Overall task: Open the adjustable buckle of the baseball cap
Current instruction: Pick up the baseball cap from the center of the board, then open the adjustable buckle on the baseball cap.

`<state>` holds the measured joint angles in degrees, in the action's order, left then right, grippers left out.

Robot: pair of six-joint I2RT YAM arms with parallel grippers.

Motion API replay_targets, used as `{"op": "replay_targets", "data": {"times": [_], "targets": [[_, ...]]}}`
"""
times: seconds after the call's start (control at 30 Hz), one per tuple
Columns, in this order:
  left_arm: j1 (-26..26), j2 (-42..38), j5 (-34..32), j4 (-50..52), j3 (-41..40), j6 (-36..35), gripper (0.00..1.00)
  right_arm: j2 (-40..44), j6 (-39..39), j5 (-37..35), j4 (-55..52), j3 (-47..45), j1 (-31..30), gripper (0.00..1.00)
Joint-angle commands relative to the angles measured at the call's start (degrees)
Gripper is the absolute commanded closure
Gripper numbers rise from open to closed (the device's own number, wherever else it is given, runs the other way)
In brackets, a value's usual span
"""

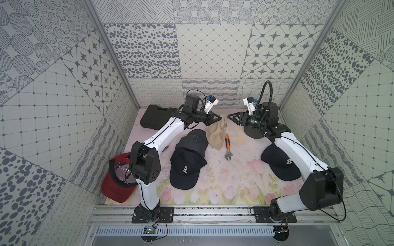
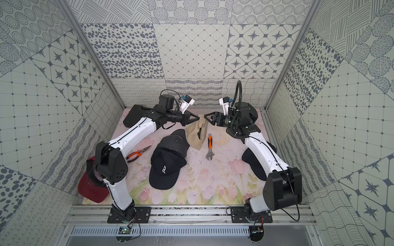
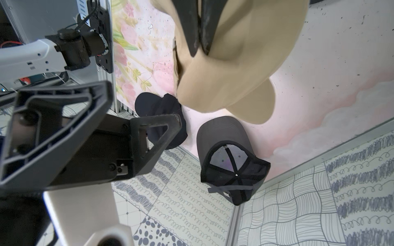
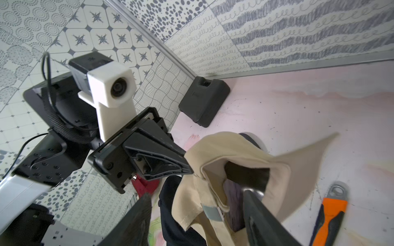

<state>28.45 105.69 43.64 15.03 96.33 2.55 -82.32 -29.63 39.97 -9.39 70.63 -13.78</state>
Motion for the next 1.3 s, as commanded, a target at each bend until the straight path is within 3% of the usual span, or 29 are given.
{"op": "replay_targets", "data": {"times": [0.0, 0.23, 0.53, 0.7, 0.9, 1.0, 1.03, 1.27], "targets": [[0.01, -3.24, -7.1, -9.64, -2.09, 5.54, 1.0, 3.63, -1.65, -7.06, 1.12, -1.53, -0.56, 0.33], [0.4, -3.3, -7.91, -8.79, -1.98, 3.63, 1.0, 2.92, 2.26, -16.16, -4.14, 1.57, -4.74, 0.36], [1.01, -2.46, -6.2, -8.29, -1.41, 2.87, 1.0, -2.2, 11.84, -21.84, -9.33, 8.14, -8.97, 0.33], [1.58, -2.59, -5.94, -8.28, -1.43, 2.73, 1.0, -4.99, 13.46, -25.28, -10.2, 10.32, -10.63, 0.39], [1.7, -2.15, -6.83, -8.37, -1.19, 3.61, 1.0, -6.51, 14.27, -31.36, -12.21, 11.57, -11.51, 0.61], [1.68, -1.94, -8.11, -8.44, -1.15, 4.62, 1.0, -5.97, 14.44, -32.07, -12.22, 11.12, -11.5, 0.91], [1.69, -2.04, -8.59, -8.52, -1.15, 4.79, 1.0, -5.8, 14.42, -32.55, -12.59, 11.15, -11.53, 0.98], [1.65, -2.12, -14.38, -7.58, -0.8, 6.52, 1.0, -1.71, 13.56, -37.46, -12.95, 7.82, -11.38, 1.0]]}}
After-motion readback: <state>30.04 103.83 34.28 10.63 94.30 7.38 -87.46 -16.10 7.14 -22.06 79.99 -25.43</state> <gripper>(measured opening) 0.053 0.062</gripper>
